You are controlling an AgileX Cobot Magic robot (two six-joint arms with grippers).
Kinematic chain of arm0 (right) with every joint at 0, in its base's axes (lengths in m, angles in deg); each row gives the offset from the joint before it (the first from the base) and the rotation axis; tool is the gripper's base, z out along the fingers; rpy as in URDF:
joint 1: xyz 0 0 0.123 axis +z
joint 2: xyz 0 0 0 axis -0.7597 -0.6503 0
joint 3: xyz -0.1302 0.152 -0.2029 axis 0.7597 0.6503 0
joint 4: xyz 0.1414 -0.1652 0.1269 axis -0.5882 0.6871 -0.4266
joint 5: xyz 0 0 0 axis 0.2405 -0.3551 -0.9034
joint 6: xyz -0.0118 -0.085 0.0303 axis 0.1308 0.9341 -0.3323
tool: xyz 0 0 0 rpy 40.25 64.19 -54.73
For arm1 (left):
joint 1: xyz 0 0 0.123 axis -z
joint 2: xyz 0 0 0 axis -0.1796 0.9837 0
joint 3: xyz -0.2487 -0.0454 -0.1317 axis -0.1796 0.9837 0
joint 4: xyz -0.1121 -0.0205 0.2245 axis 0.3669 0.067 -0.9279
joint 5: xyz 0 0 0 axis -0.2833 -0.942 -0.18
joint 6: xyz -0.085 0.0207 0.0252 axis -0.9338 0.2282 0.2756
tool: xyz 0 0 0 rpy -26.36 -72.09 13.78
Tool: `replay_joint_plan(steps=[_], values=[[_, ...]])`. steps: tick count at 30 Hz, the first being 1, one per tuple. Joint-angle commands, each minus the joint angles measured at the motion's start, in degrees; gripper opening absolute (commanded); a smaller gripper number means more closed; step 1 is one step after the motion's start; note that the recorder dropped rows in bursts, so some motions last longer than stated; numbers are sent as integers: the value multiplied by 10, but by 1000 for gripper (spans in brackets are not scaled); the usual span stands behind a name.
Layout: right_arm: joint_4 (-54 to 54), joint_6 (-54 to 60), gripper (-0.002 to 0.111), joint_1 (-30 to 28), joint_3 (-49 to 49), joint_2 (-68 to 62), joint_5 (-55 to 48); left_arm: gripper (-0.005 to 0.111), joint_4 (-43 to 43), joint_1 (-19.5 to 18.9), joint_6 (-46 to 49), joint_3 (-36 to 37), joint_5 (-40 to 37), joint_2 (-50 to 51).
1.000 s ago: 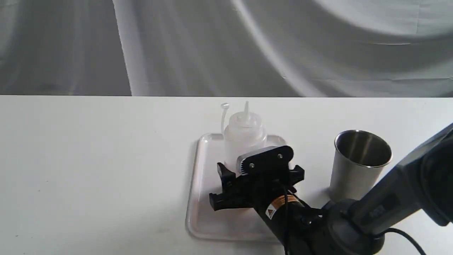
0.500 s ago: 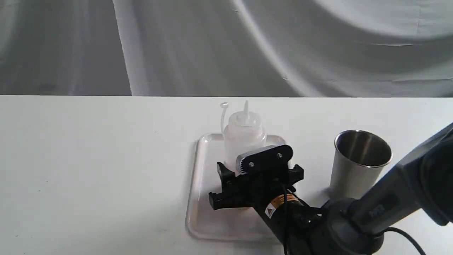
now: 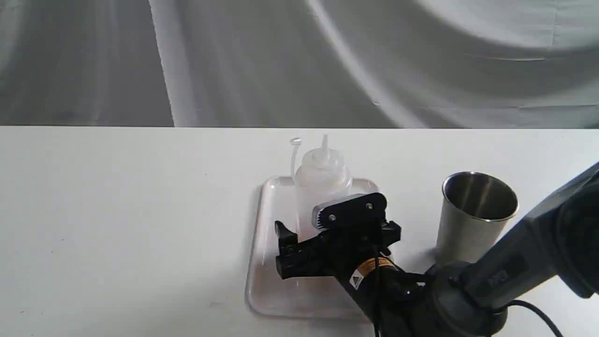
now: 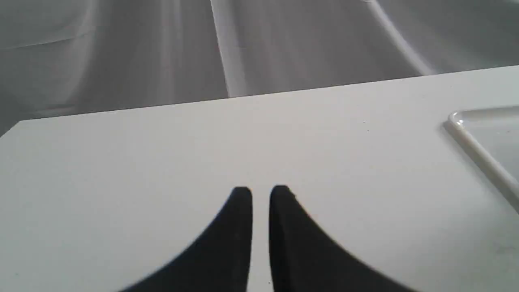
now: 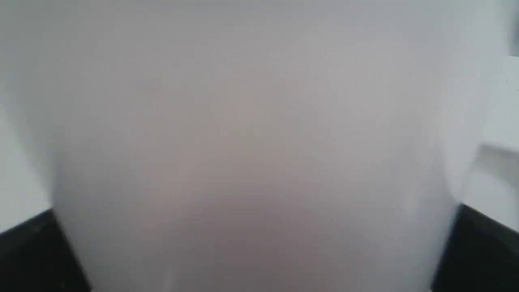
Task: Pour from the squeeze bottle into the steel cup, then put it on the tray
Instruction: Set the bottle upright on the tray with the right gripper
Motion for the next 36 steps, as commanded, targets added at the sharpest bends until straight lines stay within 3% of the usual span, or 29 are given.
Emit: replay_joint_plan(steps=[1, 36], values=[[3, -3, 105, 1, -1, 4, 0, 8, -1, 2, -1, 3, 4, -3], [5, 16, 105, 7, 3, 5, 4, 8, -1, 2, -1, 3, 4, -3]])
